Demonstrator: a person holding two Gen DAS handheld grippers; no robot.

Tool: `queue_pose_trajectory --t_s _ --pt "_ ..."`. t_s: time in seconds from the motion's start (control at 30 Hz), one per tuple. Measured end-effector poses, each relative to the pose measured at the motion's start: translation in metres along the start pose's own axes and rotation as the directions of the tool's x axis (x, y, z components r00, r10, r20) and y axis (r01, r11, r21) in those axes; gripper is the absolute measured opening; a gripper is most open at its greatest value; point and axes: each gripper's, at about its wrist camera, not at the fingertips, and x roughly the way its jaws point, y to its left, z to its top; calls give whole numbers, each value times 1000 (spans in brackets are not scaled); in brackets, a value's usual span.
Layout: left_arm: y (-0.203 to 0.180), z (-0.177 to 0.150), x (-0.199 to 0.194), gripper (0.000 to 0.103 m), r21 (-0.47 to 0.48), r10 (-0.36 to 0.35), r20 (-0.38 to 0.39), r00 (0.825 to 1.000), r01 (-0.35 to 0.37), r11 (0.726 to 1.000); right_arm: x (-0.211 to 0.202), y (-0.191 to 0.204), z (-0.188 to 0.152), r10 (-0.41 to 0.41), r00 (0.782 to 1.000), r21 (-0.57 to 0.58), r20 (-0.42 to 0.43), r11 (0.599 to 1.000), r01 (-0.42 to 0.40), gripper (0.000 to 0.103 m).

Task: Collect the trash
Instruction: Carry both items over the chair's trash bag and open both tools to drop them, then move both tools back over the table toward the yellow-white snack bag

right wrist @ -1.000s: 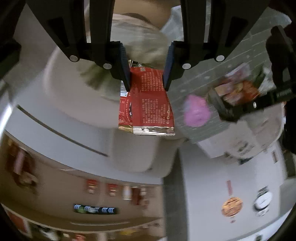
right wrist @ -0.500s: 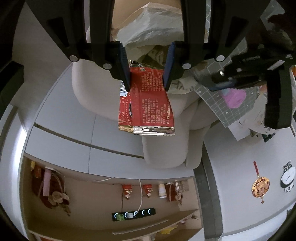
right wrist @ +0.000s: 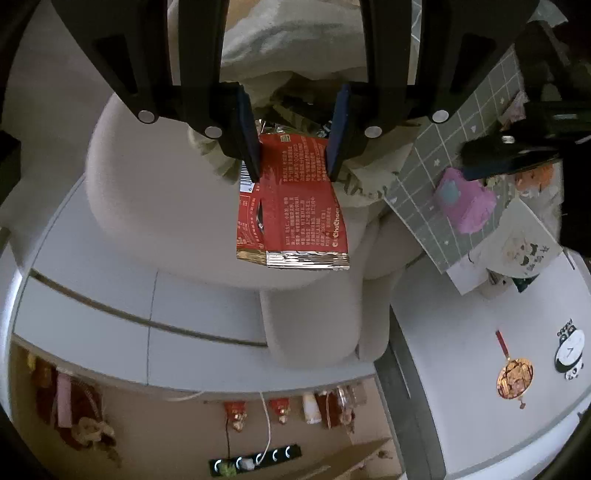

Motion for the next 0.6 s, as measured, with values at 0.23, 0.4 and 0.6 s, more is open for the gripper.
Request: queue_pose_trajectory --t_s 0.23,0.4,0.6 --pt "35 -24 -59 72 -94 155 124 980 -144 985 25 21 -19 -28 998 -55 -51 998 25 54" --pt "69 -47 -98 73 -194 214 155 965 -182 964 16 35 -28 -52 998 -78 -25 996 50 58" --pt "120 -84 -150 73 -334 321 191 928 -246 910 -4 73 -31 30 999 -130 -9 991 -31 58"
